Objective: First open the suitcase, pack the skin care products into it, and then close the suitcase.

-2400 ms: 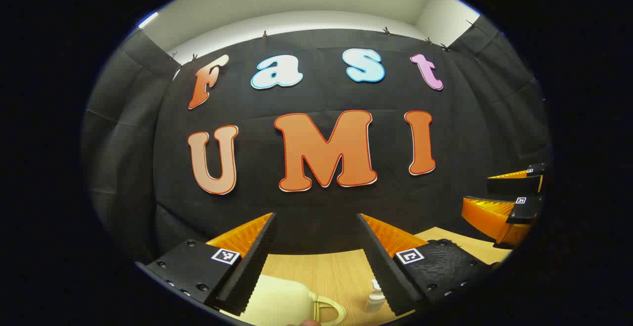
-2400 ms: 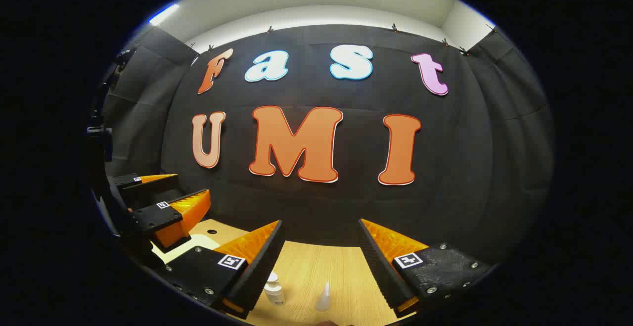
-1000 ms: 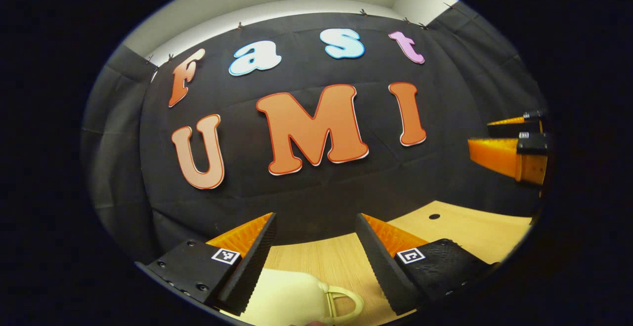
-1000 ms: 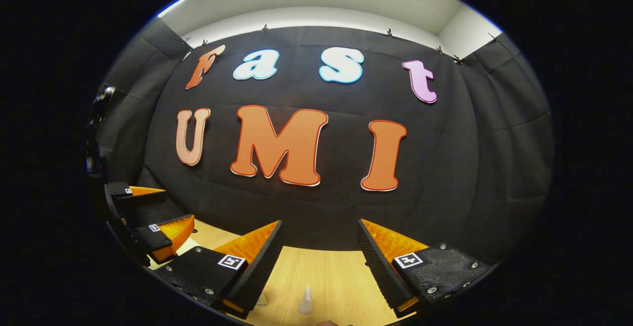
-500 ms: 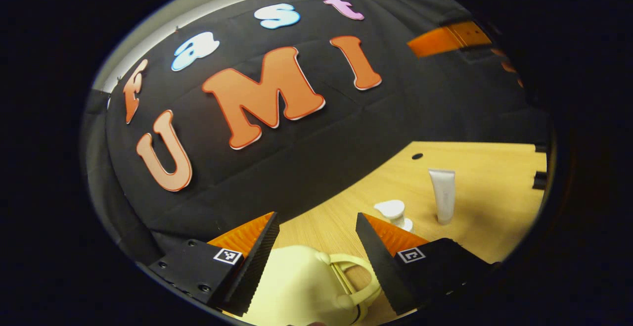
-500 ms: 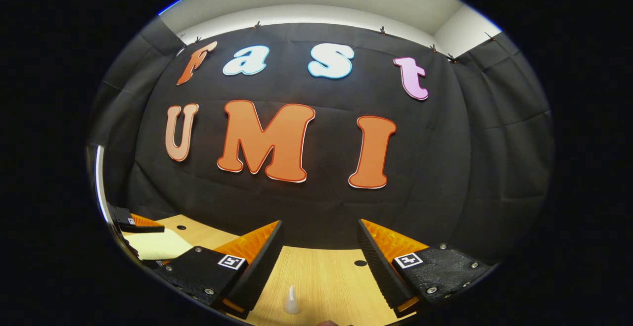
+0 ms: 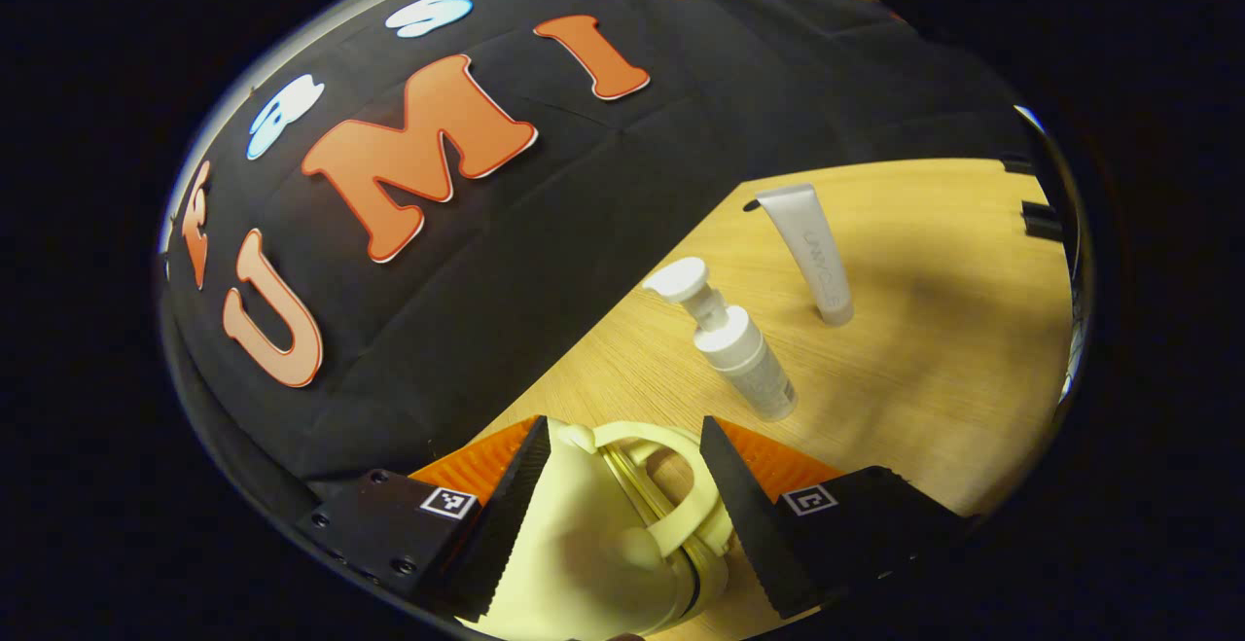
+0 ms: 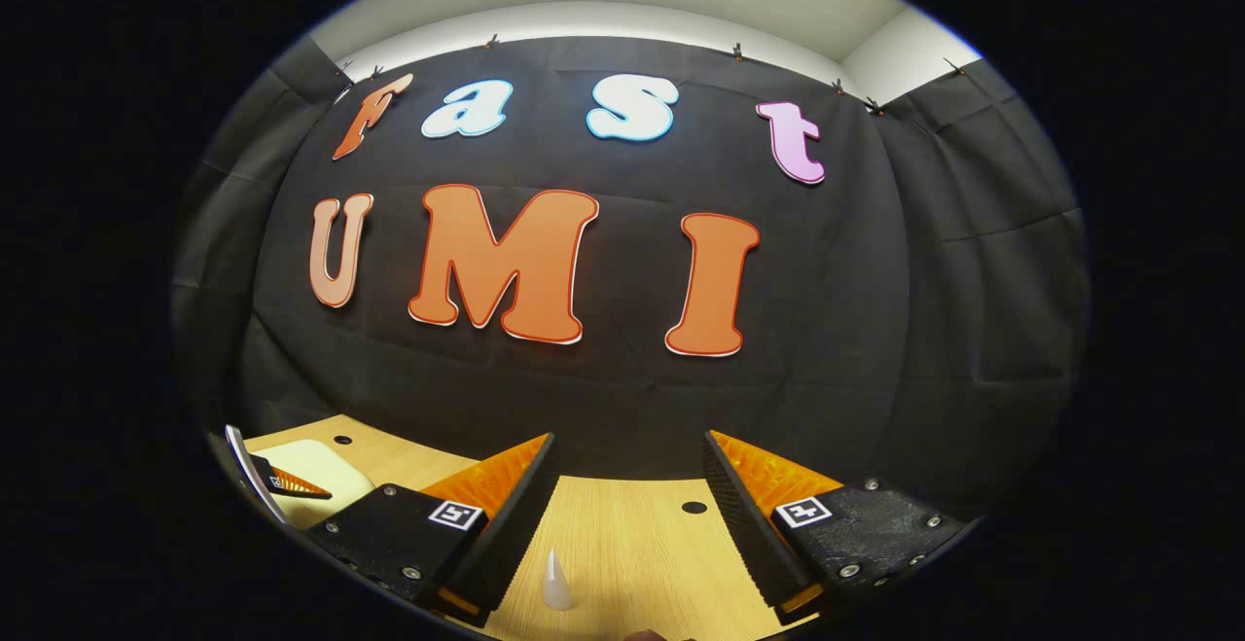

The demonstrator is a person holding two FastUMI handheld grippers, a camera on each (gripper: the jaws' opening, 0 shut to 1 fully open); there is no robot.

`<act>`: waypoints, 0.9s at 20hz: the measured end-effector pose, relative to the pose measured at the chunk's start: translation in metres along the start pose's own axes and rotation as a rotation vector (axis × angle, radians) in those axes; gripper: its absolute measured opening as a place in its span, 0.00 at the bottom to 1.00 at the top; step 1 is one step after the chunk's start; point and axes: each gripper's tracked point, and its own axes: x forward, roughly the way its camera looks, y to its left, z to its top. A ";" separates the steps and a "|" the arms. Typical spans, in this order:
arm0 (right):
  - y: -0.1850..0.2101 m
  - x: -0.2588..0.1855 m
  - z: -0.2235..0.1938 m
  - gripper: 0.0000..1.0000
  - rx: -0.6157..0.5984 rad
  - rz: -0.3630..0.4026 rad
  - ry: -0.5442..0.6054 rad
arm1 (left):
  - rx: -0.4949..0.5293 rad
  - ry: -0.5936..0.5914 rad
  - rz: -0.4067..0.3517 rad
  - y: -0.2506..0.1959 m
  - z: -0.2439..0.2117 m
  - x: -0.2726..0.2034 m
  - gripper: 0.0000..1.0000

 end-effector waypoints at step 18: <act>-0.009 -0.009 -0.009 0.94 -0.001 -0.017 0.017 | 0.330 0.170 0.035 -0.025 -0.058 0.032 0.49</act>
